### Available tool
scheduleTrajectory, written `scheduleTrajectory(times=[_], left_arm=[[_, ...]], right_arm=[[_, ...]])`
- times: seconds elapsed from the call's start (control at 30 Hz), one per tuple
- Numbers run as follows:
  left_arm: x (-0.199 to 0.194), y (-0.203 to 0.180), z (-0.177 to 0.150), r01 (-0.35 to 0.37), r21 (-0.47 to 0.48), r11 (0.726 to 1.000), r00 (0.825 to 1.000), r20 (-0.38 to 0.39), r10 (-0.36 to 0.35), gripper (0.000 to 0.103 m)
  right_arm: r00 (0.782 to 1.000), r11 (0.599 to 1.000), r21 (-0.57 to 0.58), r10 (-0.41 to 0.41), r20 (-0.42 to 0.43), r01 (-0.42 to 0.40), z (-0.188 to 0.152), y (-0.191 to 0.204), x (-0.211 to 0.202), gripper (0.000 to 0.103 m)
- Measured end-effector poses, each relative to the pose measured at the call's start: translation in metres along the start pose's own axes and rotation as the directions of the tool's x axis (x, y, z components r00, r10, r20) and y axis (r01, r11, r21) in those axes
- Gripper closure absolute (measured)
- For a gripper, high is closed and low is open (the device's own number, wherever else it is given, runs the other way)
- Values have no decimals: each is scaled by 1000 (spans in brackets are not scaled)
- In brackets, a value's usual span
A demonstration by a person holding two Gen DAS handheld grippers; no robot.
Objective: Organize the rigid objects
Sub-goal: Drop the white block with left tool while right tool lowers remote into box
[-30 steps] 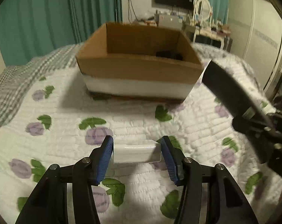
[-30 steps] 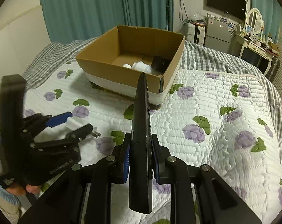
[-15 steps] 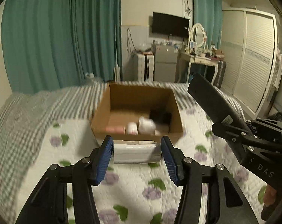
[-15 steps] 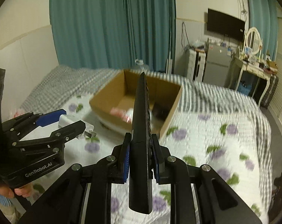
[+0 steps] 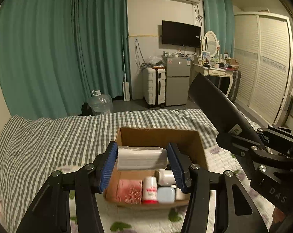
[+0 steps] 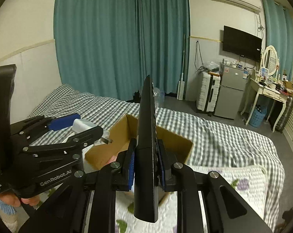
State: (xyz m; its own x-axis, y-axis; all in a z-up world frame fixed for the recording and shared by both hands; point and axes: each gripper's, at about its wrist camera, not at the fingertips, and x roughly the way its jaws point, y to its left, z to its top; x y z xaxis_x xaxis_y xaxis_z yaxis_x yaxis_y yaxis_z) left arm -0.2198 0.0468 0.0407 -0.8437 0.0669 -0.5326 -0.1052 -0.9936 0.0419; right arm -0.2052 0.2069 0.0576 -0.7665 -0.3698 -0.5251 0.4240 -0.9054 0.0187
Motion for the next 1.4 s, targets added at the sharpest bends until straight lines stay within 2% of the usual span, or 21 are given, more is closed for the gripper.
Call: scheduleTrajectory(times=[0.23, 0.33, 0.5, 0.6, 0.77, 0.9, 1.1, 1.27, 1.33, 1.4], left_arm=[[61, 6, 9, -11, 56, 998, 1000, -22, 12, 49], [84, 9, -3, 26, 48, 998, 998, -52, -23, 49], [117, 5, -34, 89, 44, 995, 987, -139, -82, 49], [128, -1, -44, 80, 53, 995, 984, -164, -70, 49], [136, -2, -52, 80, 52, 995, 977, -200, -68, 47], [129, 4, -50, 61, 29, 998, 981, -185, -55, 47], [110, 11, -43, 42, 56, 998, 992, -119, -35, 44], [113, 19, -39, 30, 49, 998, 993, -116, -24, 44], [113, 23, -37, 26, 43, 999, 993, -114, -21, 44], [109, 24, -36, 26, 38, 999, 994, -106, -22, 44]], right_arm=[[1000, 1000, 0, 13, -16, -13, 18, -17, 62, 84], [1000, 1000, -1, 9, -27, -9, 21, -24, 85, 84], [997, 999, 22, 31, -77, -29, 3, -38, 118, 84], [992, 1000, 19, 25, -126, -23, -9, -39, 134, 84], [986, 1000, 6, 11, -169, -11, -19, -32, 142, 84], [984, 1000, 1, 14, -177, -14, -24, -28, 140, 84], [980, 1000, -1, 14, -200, -15, -29, -26, 142, 84], [969, 1000, 5, 28, -244, -27, -39, -26, 159, 84], [970, 999, 15, 40, -238, -37, -41, -28, 162, 84], [977, 999, 36, 38, -209, -31, -41, -32, 162, 73]])
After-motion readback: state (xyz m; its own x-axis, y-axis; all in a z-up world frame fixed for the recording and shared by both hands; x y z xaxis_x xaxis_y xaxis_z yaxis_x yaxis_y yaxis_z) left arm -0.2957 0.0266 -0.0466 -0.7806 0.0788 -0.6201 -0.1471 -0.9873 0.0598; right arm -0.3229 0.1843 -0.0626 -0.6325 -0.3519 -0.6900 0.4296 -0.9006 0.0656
